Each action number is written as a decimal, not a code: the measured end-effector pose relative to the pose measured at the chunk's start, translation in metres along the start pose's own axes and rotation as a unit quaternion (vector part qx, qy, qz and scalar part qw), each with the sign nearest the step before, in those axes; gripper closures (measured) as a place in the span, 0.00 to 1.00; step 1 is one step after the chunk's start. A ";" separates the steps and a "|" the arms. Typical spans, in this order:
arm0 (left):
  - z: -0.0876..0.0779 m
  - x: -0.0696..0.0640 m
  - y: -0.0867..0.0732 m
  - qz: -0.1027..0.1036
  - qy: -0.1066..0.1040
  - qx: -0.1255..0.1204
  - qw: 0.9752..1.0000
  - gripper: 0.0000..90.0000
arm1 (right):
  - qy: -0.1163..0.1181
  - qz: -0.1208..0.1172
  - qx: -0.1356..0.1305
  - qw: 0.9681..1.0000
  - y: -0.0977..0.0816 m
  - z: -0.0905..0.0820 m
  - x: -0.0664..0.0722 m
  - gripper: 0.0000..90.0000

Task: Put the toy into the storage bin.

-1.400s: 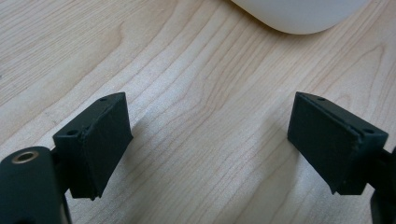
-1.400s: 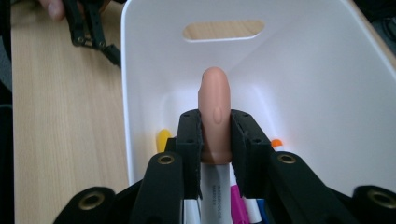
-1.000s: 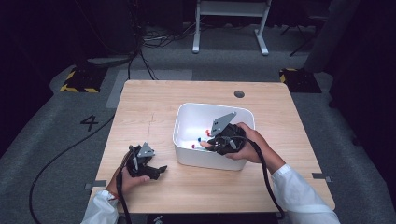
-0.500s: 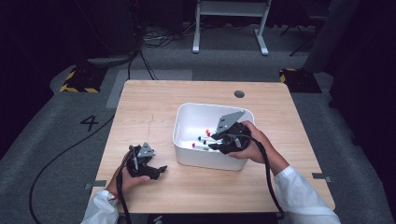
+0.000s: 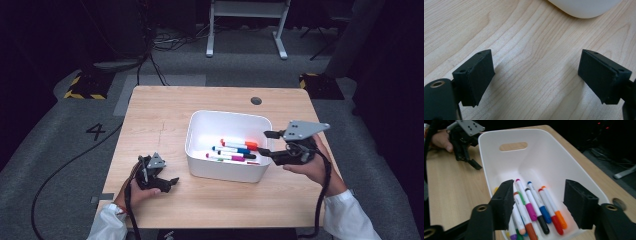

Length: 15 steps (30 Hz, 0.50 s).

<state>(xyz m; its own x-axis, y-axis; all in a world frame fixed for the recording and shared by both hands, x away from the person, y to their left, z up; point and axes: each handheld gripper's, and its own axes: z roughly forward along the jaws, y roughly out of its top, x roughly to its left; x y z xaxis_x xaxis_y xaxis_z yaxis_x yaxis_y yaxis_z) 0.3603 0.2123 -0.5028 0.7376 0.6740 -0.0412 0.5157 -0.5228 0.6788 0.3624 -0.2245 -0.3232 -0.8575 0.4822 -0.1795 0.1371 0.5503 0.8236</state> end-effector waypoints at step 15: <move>0.000 0.000 0.000 -0.001 0.001 0.001 1.000 0.15 | -0.061 0.086 0.027 0.994 -0.103 -0.035 -0.020 0.32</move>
<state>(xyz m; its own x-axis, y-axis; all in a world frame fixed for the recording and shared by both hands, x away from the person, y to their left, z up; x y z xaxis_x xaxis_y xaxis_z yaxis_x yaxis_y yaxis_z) 0.3602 0.2120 -0.5028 0.7355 0.6763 -0.0410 0.5177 -0.5219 0.6779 0.3484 -0.3147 -0.3854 -0.7527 0.6499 -0.1055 0.3056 0.4868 0.8183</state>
